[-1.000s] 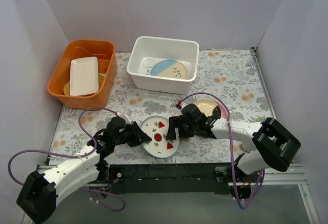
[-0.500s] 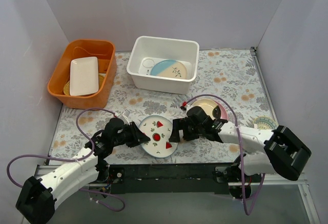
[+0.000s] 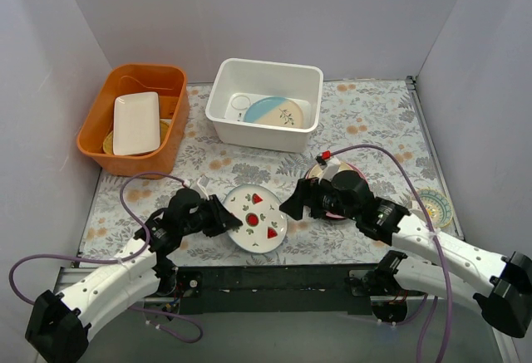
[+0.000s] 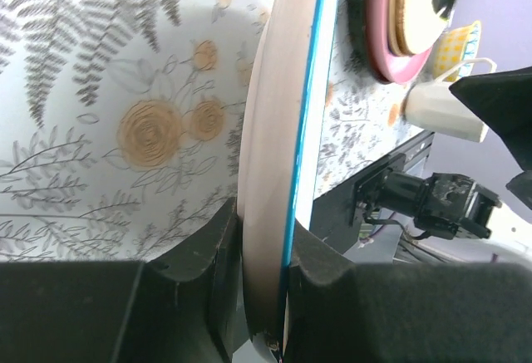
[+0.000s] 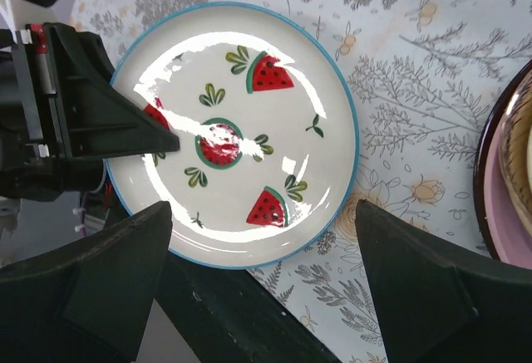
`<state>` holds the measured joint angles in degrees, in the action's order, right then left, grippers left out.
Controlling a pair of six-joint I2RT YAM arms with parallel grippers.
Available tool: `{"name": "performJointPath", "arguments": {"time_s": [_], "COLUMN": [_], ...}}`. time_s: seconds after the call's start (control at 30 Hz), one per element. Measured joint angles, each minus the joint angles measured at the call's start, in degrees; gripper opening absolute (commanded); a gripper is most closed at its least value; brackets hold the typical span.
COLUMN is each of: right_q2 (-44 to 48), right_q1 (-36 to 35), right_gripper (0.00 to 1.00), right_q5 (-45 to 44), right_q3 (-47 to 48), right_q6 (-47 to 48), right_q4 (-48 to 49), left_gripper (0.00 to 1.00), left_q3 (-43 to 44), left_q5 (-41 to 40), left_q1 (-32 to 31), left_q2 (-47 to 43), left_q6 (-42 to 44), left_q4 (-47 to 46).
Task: Place the plates into the plastic bin on the countertop
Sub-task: Pick up the plate at the center of the board, then place the plate in the plastic bin.
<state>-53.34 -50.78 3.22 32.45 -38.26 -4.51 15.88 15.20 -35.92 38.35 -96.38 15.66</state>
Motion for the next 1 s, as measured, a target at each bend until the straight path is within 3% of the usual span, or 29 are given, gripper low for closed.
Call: {"name": "performJointPath", "arguments": {"time_s": [0.2,1.0], "right_q2": [6.47,10.54], "right_q1": [0.02,0.02], "right_gripper": [0.98,0.98], "right_q5": [-5.38,-9.01], "right_q3": [0.00,0.00], "right_q6": [0.46,1.07], "right_q4": [-2.27,-5.75], "left_gripper": [0.00,0.00], "left_q3": [6.73,36.59], "left_q5": [-0.42,-2.97], "left_q1": [0.00,0.00], "left_q2": [3.65,25.86], "left_q6": [1.95,11.34], "left_q4": [1.20,3.96]}}
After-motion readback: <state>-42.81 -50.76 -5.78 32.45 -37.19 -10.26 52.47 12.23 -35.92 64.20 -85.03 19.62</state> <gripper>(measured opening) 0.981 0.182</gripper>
